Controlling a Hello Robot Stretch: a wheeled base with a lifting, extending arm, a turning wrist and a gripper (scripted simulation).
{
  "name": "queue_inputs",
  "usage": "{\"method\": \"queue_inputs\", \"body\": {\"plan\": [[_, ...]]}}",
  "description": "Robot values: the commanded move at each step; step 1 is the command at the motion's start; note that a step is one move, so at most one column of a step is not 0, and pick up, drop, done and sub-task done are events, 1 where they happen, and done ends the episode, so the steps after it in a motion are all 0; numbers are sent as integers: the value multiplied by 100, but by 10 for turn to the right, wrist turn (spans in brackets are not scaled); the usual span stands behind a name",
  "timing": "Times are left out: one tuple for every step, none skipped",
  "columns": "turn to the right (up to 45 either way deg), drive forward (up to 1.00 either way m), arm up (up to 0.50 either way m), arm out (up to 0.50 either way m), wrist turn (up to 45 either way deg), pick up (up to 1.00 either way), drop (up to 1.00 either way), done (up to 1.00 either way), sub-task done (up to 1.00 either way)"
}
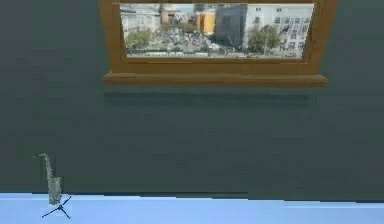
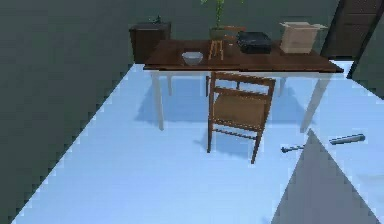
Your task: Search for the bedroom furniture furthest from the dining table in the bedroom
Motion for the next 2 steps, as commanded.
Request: {"method": "queue_inputs", "body": {"plan": [[-450,0,0,0,0,0,0,0,0],[-300,0,0,0,0,0,0,0,0]]}}
